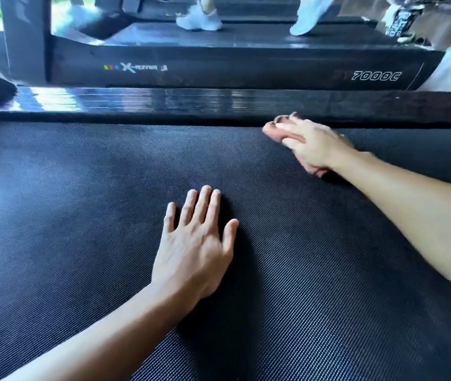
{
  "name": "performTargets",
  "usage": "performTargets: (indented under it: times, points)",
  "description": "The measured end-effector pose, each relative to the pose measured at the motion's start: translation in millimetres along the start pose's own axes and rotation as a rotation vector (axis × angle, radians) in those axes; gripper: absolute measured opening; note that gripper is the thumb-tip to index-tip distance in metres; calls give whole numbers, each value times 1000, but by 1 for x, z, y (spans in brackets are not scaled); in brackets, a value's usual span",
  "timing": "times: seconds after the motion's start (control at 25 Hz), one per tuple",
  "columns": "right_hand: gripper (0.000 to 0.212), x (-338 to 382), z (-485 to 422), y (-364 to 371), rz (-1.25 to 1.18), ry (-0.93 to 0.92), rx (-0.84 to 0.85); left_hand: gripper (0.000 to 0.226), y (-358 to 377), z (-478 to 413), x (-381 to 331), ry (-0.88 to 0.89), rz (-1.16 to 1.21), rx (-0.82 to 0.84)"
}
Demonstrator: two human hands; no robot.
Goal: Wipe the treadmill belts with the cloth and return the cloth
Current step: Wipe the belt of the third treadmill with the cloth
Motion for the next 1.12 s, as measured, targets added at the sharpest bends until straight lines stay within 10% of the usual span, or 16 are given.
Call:
performTargets:
  times: [0.12, 0.32, 0.48, 0.68, 0.84, 1.04, 1.12]
  points:
    - [38, -39, 10, -13, 37, 237, -94, 75, 0, 0, -1, 4, -8, -2]
    - [46, -1, 27, -3, -12, -94, 9, 82, -2, -1, -2, -5, -11, 10]
    - [44, -5, 42, -6, 73, 229, -138, 86, -1, -2, -3, -7, -10, 9]
    - [49, 23, 69, 4, -110, -343, 55, 88, -3, -1, -4, -6, -19, 9]
    - [50, 29, 19, 14, 80, 284, -39, 85, -2, -2, -3, -4, -13, 11]
    - [46, 127, 22, 36, -14, -351, 0, 83, -1, -2, -1, -5, -13, 11]
    - [46, 94, 7, 29, -50, -317, 14, 82, -1, -2, -1, 0, -10, 6]
Point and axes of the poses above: each hand's wrist, its own z-axis away from the middle knuckle, its own y-axis out of the palm, x = y × z, the point moved 3 cm from there along -z, towards the middle knuckle, and after that the axes turned 4 degrees about z, right-handed, at the moved point
